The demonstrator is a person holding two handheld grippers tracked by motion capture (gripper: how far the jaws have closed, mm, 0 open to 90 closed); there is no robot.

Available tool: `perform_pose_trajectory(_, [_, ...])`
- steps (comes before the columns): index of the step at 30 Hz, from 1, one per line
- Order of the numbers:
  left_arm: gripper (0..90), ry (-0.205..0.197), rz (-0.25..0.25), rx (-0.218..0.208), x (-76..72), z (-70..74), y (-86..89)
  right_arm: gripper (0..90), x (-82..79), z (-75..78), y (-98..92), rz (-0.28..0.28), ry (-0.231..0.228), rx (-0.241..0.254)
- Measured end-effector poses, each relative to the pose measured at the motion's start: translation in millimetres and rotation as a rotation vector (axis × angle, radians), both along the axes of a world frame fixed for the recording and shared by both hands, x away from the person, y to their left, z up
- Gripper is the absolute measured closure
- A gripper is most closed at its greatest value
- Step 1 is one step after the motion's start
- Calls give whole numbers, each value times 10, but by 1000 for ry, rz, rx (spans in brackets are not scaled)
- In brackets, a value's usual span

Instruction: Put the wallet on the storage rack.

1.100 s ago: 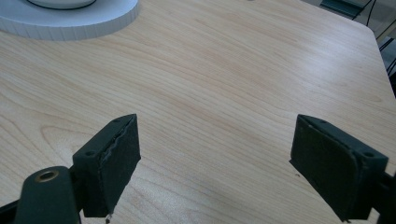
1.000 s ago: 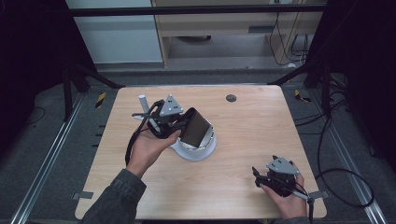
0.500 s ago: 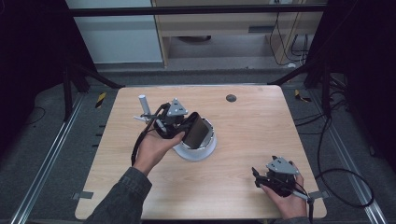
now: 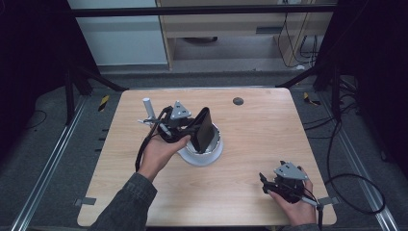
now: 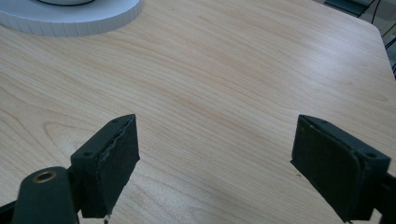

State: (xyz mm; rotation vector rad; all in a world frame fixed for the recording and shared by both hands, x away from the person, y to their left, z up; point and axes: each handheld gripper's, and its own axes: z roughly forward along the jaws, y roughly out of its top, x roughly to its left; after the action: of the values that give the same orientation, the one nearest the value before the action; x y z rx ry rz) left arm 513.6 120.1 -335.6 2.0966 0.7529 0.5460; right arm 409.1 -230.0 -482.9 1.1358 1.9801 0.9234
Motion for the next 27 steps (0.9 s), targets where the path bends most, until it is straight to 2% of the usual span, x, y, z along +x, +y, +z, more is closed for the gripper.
perform_pose_trajectory(3, [613,-19,10,12,-32,7,44,149,-2,-3,6,-2,6,1])
perform_pose_trajectory(9, [577,-50,26,-7,-92,56,104,148,-1,-6,12,2,5,-3])
perform_pose_trajectory(14, [551,-90,44,-40,-181,147,179,147,-2,-6,13,3,6,-3])
perform_pose_trajectory(19, [526,-132,54,-49,-282,204,244,147,-2,-6,14,4,7,-5])
perform_pose_trajectory(20, [520,-152,57,-44,-303,217,265,147,-2,-7,15,4,7,-5])
perform_pose_trajectory(27, [476,-167,52,-67,-401,253,306,146,-3,-10,26,7,9,-6])
